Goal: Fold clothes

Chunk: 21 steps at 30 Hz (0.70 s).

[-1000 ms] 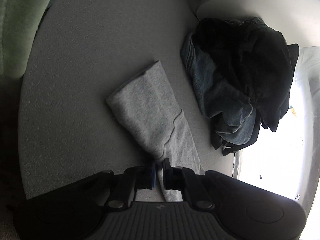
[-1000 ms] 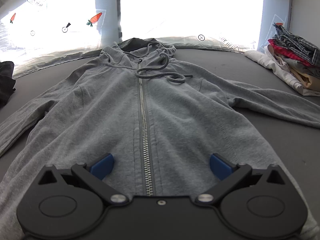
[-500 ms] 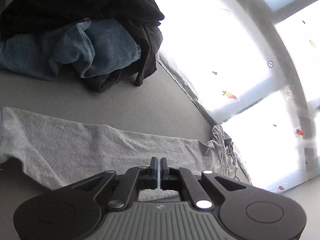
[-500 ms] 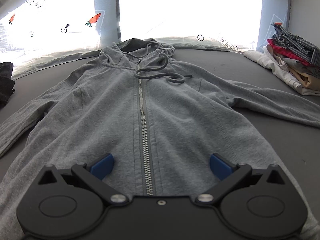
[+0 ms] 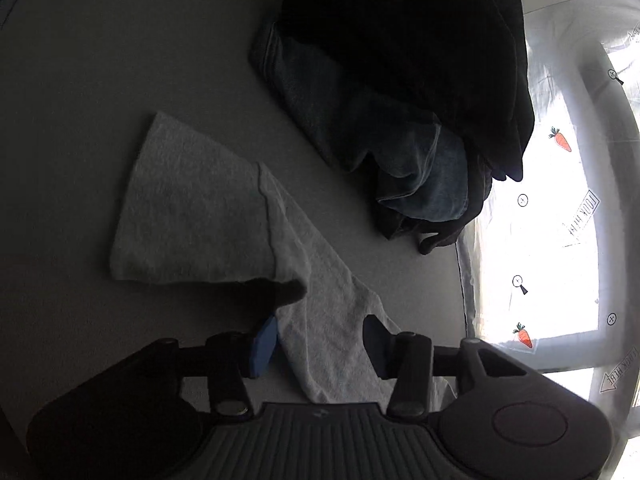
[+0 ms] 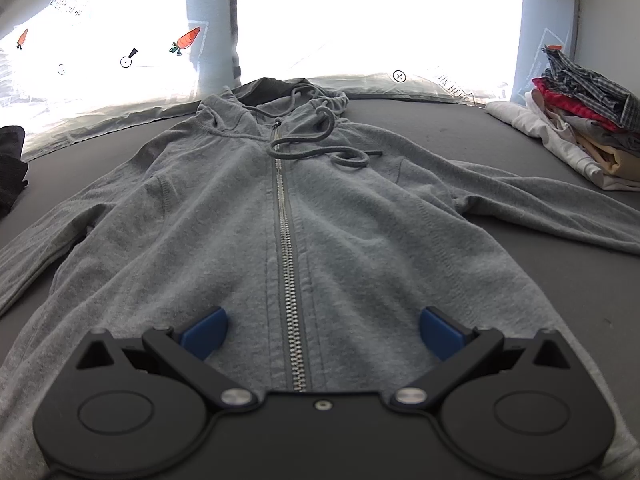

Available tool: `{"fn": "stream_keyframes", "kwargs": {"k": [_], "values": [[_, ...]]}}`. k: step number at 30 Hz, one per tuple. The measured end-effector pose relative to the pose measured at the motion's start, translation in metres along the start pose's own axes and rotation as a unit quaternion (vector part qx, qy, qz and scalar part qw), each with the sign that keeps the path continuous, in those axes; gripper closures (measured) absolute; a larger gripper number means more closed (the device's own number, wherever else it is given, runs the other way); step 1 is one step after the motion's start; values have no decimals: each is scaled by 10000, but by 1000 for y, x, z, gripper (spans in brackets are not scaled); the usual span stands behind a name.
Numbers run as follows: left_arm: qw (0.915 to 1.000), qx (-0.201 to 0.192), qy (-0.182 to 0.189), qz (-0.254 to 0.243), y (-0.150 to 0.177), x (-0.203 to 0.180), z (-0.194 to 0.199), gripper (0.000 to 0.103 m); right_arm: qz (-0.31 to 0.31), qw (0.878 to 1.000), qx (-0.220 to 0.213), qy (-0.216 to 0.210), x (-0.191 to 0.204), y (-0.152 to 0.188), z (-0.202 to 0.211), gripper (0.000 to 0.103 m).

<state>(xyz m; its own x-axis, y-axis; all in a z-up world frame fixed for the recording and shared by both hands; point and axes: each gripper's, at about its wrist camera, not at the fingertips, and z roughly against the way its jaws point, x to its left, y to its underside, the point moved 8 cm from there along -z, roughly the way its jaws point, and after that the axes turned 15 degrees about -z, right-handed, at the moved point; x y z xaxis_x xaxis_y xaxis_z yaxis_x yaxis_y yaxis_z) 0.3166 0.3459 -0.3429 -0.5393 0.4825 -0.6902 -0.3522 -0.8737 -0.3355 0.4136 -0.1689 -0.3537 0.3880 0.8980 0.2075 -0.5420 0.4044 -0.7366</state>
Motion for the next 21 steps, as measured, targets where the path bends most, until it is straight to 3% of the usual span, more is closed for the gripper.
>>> {"fn": "stream_keyframes", "kwargs": {"k": [3, 7, 10, 11, 12, 13, 14, 16, 18, 19, 21], "values": [[9990, -176, -271, 304, -9, 21, 2, 49, -4, 10000, -4, 6, 0, 0, 0, 0], [9973, -409, -206, 572, -26, 32, -1, 49, -7, 10000, -4, 7, 1, 0, 0, 0], [9980, -446, -250, 375, -33, 27, -6, 51, -4, 10000, -3, 5, 0, 0, 0, 0], [9986, -413, -266, 219, -35, 23, -9, 57, -2, 10000, -3, 3, 0, 0, 0, 0], [9989, -380, -282, 63, -38, 19, -12, 76, -2, 10000, -3, 2, 0, 0, 0, 0], [9990, -342, -269, -115, -39, 14, -14, 83, -2, 10000, -3, 2, 0, 0, 0, 0], [9987, -307, -210, -352, -39, 5, -16, 89, -2, 10000, -4, 1, 0, 0, -1, 0], [9952, -240, -32, -944, -36, -26, -24, 89, -5, 10000, -8, -1, -1, 0, 0, 0], [9860, -45, 327, -1635, -25, -61, -29, 90, -12, 10000, -16, 0, 0, 0, 0, 0], [9774, 97, 609, -2023, -15, -84, -32, 91, -16, 10000, -22, 1, 0, 0, 0, 0], [9464, 394, 1246, -2956, 12, -134, -33, 90, -22, 10000, -28, 1, 0, 0, 0, 0]]}}
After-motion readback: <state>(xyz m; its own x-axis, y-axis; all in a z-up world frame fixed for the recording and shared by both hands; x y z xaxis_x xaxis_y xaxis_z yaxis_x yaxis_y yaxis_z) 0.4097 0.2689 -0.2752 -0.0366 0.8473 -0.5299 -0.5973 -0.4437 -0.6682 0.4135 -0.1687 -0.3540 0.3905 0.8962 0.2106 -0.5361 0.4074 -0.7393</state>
